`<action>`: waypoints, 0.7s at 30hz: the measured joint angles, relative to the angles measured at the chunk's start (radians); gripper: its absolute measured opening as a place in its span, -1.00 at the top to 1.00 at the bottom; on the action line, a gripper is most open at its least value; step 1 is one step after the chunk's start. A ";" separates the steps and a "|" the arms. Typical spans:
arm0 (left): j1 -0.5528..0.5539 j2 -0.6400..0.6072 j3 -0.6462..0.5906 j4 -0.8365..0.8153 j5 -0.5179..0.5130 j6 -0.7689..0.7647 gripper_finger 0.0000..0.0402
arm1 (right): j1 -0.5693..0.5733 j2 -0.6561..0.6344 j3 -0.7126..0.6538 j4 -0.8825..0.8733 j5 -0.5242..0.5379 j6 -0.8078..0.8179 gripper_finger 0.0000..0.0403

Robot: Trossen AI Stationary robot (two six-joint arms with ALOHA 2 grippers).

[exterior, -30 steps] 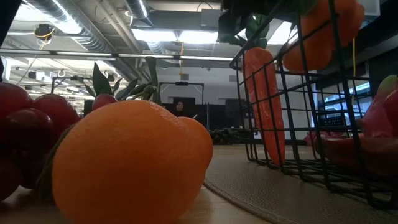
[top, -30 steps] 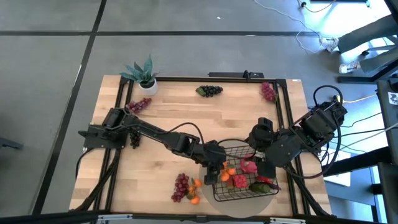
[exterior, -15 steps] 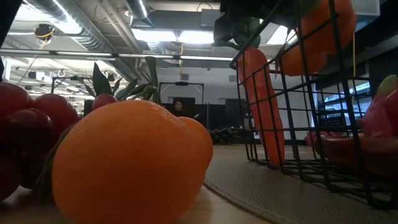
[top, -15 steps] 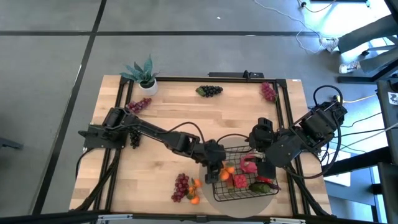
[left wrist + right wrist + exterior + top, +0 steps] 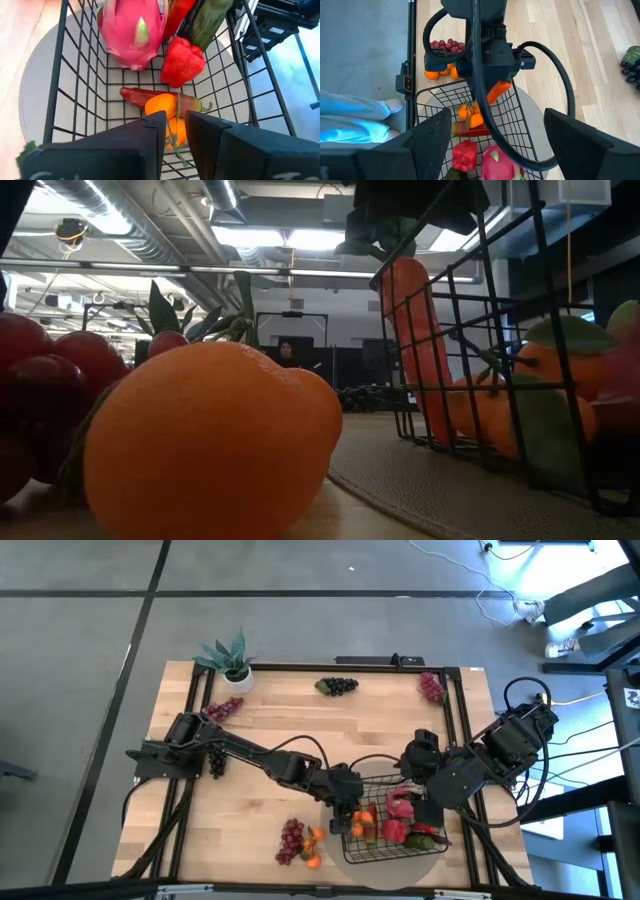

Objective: Build produce basket
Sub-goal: Put the bottom center grapes into the wire basket

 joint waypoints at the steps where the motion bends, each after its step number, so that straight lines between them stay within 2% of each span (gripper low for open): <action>1: 0.001 -0.003 0.000 -0.001 0.000 0.017 0.70 | 0.003 0.000 0.000 0.000 0.000 -0.004 -0.48; 5: 0.008 -0.043 0.001 -0.017 -0.002 0.101 0.73 | 0.020 0.000 0.000 0.000 0.012 -0.023 -0.48; 11: 0.008 -0.105 0.085 -0.123 -0.057 0.155 0.72 | 0.049 -0.010 0.000 0.003 0.086 -0.015 -0.48; 16: 0.004 -0.134 0.198 -0.345 -0.075 0.146 0.74 | 0.058 -0.040 0.001 -0.004 0.113 0.007 -0.48; 21: -0.008 -0.140 0.298 -0.594 -0.086 0.013 0.75 | 0.055 -0.049 0.001 -0.003 0.127 0.005 -0.48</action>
